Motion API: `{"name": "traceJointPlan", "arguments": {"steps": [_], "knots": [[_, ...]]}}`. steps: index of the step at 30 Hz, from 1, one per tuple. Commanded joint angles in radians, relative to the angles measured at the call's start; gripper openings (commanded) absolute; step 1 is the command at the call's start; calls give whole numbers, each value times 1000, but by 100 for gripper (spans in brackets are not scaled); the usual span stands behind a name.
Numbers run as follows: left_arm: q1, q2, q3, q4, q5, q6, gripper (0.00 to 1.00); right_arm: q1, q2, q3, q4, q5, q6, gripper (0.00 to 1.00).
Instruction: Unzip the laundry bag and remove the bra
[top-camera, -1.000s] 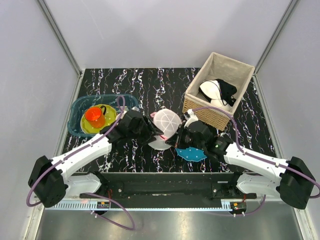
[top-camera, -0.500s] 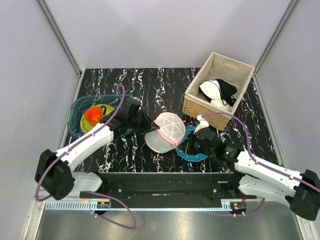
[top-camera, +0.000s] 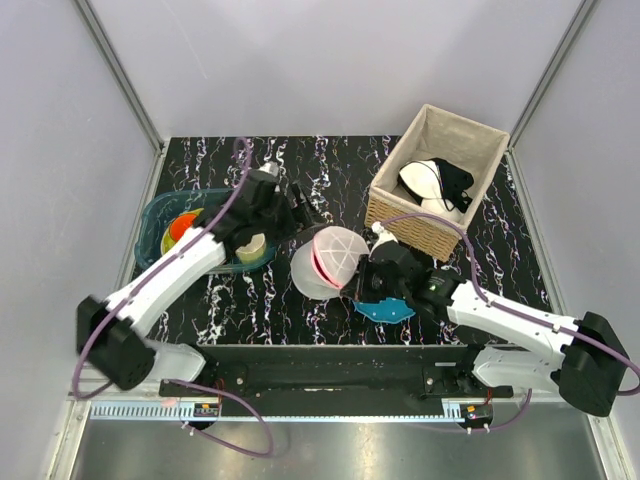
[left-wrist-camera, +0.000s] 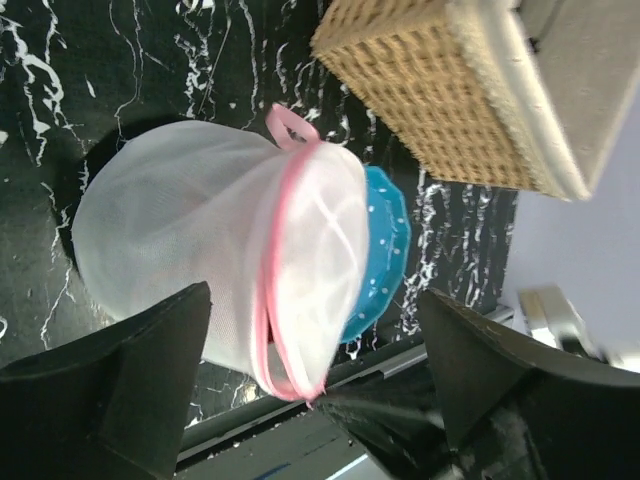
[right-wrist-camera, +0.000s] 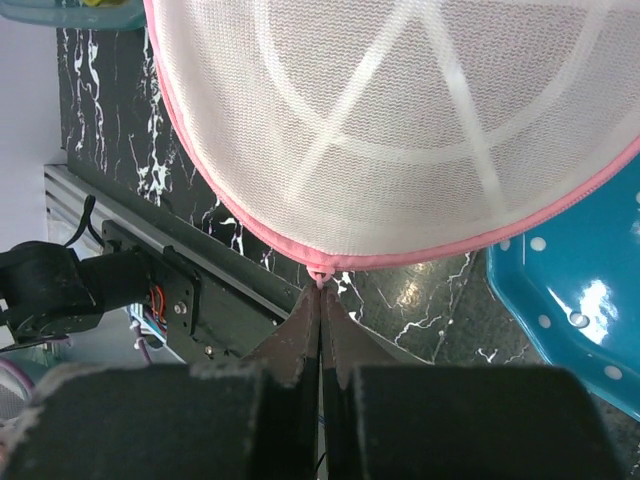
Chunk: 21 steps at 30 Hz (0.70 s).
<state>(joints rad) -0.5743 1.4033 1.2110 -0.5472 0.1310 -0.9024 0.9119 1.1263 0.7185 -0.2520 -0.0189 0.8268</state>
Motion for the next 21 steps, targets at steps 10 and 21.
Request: {"name": "traceJointPlan", "arguments": {"steps": [10,21], "knots": [[-70,-336,-336,117,123,-151,93,10,43,58,3,-18,-20,0],[-122,-115,-280,250,153,-173,25,12,14,41,-64,-1,-23,0]]}}
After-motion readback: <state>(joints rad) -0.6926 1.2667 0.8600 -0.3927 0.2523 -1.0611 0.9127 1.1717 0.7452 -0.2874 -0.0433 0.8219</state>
